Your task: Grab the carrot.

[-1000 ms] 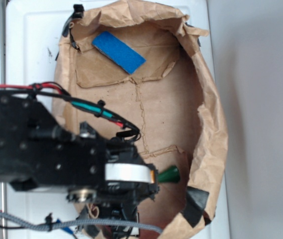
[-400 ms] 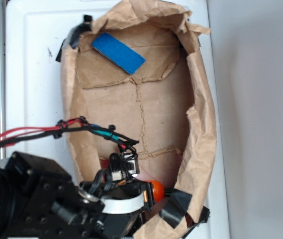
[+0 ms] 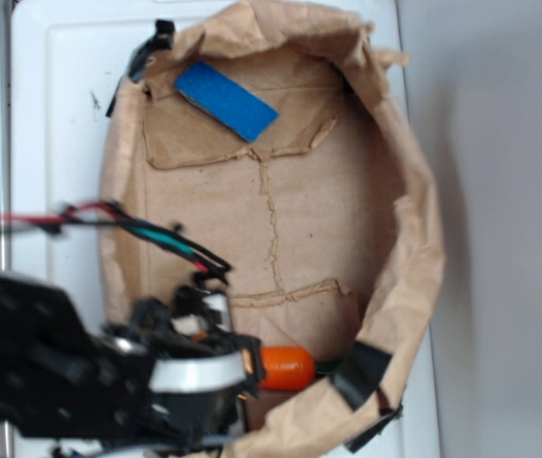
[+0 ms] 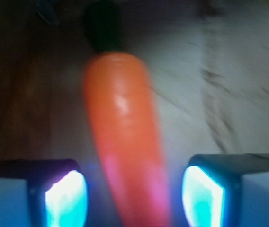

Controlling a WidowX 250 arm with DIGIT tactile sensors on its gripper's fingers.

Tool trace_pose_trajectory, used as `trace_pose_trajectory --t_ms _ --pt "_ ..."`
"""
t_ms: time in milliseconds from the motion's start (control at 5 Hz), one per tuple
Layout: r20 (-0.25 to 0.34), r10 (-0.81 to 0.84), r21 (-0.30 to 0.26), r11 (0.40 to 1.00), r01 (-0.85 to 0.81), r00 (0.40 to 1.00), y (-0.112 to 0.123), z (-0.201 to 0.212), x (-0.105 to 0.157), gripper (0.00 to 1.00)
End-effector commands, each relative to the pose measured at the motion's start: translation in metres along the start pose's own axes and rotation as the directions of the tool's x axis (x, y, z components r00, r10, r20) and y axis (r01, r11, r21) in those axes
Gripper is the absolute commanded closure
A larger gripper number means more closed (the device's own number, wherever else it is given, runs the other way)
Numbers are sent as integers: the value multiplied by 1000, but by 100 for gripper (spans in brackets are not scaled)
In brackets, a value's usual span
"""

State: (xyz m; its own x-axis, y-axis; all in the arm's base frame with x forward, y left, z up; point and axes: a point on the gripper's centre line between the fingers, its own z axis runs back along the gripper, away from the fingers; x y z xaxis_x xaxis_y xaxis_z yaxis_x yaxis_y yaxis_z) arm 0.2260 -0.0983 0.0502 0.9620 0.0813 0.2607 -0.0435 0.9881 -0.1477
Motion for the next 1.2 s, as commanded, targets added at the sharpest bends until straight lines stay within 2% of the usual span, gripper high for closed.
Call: trace_pose_trajectory --t_ms 0,200,400,600,800,1000 --pt "-40 109 -122 986 -113 993 36 75 77 100" --pt "-61 104 -104 988 -110 993 46 77 82 0" --pt "-33 77 -88 993 -79 997 44 72 78 0" --pt "11 -6 -75 997 7 1000 42 51 58 0" --pt "66 -72 -26 997 74 995 37 21 41 0" --pt "57 -117 -22 993 119 991 29 -5 48 0"
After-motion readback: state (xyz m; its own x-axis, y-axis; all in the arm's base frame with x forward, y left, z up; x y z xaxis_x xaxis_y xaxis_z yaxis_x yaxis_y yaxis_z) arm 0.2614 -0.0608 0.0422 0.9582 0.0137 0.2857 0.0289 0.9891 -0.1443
